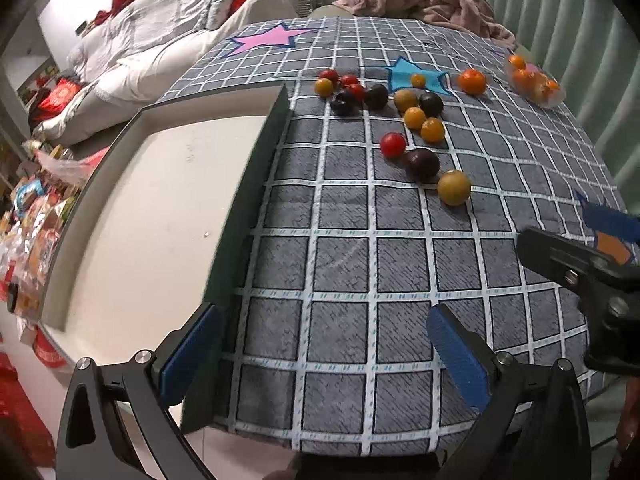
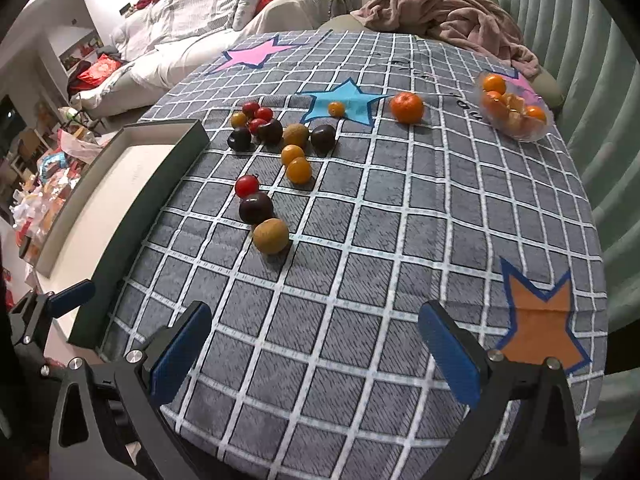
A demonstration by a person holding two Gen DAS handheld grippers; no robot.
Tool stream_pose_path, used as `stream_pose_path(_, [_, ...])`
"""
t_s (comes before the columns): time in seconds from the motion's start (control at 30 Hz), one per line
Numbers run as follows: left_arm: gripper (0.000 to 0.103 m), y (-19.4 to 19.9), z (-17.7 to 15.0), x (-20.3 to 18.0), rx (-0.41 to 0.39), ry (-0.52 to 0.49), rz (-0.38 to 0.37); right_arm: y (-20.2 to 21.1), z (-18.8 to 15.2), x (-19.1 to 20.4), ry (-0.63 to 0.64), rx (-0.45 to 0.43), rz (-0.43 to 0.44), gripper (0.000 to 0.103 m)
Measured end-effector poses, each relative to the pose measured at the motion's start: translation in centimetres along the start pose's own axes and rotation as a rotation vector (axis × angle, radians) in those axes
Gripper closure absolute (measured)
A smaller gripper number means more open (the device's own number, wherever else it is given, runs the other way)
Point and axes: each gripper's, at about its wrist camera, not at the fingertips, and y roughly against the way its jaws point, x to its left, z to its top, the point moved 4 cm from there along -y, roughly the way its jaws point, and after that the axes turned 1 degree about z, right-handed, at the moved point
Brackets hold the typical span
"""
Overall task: Organize fruits
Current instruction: 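Move both tools over the scattered fruits on the grid cloth, then grasp a yellow-brown fruit with the right tool while the left tool grasps a dark plum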
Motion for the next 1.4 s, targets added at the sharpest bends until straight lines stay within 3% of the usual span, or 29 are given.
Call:
stream_pose_path(0.23, [0.000, -1.8, -0.5, -0.5, 0.036, -0.023, -0.006, -3.4, 1.6, 0.8, 0.026, 0.033, -0.016, 0.000])
stream_pose_path(0.53, [0.000, -2.4, 0.4, -0.8, 0.014, -0.048, -0.013, -6.1, 3.0, 1.9, 0.073, 0.033, -0.019, 0.001])
stream_pose_path(0.67, [0.000, -2.9, 1.3, -0.9, -0.001, -0.055, -0.020, -6.2, 3.2, 2.1, 0.094, 0.018, -0.006, 0.019])
stream_pose_path(0.73, [0.000, -3.2, 1.8, -1.1, -0.006, -0.055, -0.027, -6.0, 3.3, 2.2, 0.123, 0.003, -0.007, 0.041])
stream_pose_path(0.83, [0.000, -3.7, 2.5, -1.2, -0.004, -0.043, -0.056, -5.6, 3.3, 2.1, 0.137, -0.006, 0.022, 0.063])
stream_pose_path(0.9, [0.000, -4.2, 3.0, -1.4, 0.007, -0.031, -0.077, -5.5, 3.3, 1.5, 0.115, -0.010, 0.040, 0.070])
stream_pose_path(1.4, [0.000, -6.5, 7.3, -3.3, 0.069, 0.023, -0.069, -3.7, 3.5, -4.7, -0.013, -0.060, 0.039, 0.071])
